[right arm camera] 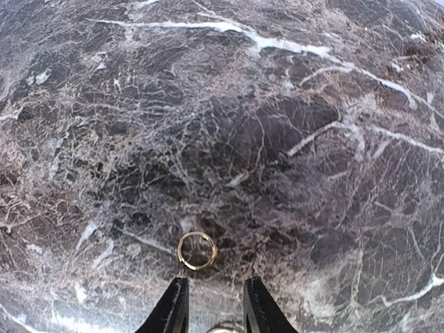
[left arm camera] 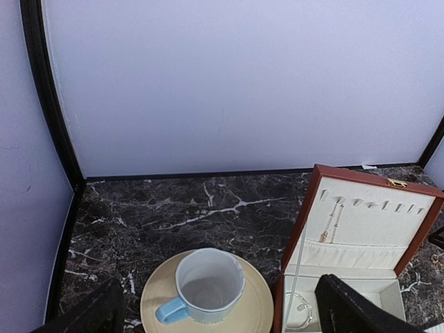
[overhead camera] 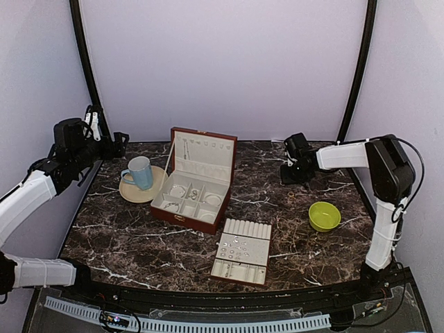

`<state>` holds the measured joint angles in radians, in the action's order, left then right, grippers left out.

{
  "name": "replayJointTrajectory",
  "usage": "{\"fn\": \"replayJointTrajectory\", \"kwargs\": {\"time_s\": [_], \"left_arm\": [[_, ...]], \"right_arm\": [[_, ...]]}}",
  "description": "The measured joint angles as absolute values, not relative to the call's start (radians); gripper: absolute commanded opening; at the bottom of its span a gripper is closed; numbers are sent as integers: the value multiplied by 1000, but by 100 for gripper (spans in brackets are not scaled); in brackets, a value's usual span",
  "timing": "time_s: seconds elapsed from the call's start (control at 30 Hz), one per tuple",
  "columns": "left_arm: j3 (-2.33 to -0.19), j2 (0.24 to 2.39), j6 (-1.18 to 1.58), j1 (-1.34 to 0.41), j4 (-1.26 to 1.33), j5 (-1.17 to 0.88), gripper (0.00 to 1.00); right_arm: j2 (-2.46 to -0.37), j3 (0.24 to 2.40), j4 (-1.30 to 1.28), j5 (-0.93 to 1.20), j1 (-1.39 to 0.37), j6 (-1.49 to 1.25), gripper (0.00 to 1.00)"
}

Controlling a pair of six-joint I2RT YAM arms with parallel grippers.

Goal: Organize the mixed jewelry
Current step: Pick up the ring from the center of the board.

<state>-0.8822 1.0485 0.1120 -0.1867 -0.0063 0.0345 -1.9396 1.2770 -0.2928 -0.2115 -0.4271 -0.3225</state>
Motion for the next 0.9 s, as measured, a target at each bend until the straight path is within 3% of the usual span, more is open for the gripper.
{"fn": "replayJointTrajectory", "kwargs": {"time_s": [0.57,0.9], "left_arm": [[-882,1028,112,-187,-7,24,98],[-882,1028,112,-187,-7,23,98]], "right_arm": [[-2056,1345,-292,-226,-427,-285,14],[-2064,1355,-289,-226,-418,-276,13]]}}
